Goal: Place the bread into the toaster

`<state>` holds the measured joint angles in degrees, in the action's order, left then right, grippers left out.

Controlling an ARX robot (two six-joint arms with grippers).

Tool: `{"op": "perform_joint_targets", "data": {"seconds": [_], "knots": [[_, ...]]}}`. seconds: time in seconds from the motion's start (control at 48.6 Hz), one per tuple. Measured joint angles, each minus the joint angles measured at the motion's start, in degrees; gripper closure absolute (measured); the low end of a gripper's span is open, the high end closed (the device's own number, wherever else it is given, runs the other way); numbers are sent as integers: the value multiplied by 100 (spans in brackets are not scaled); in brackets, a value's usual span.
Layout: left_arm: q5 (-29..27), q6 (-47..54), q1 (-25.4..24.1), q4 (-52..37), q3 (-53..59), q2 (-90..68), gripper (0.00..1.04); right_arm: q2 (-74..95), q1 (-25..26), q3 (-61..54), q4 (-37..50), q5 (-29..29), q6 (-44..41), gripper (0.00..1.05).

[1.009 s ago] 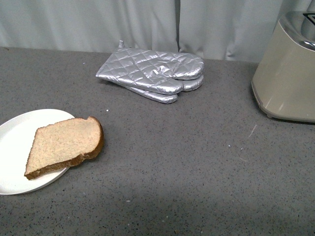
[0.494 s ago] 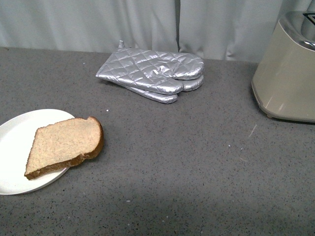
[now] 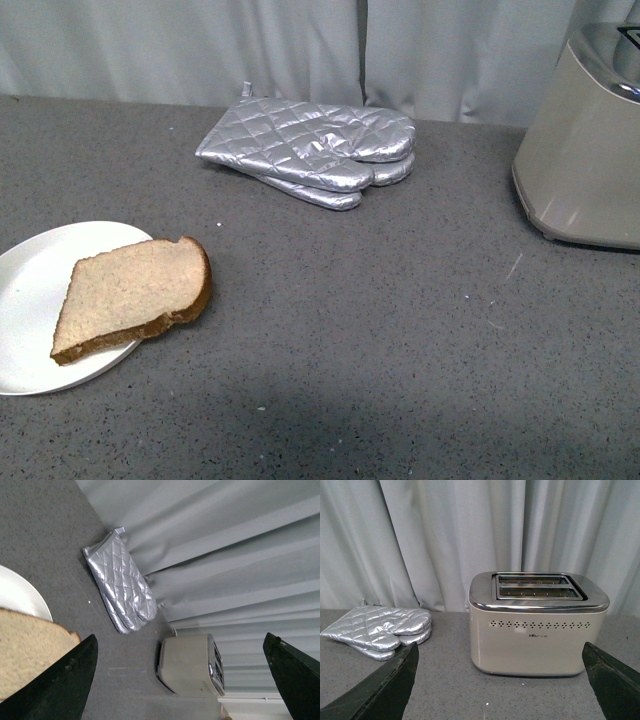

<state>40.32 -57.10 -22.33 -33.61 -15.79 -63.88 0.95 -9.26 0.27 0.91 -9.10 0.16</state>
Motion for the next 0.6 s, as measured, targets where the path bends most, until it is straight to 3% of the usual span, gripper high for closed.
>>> {"op": "perform_joint_targets", "data": {"seconds": [0.041,0.185,0.597], "knots": [[153,188,-146,-323,-378,-868,7,0,0,0,0,-2,0,9],[341,1058,-356,-83,-1204,-2599,7,0,0,0,0,0,0,9],[125,3128,-446,872,-2293,-4583,7,0,0,0,0,0,0,9]]}}
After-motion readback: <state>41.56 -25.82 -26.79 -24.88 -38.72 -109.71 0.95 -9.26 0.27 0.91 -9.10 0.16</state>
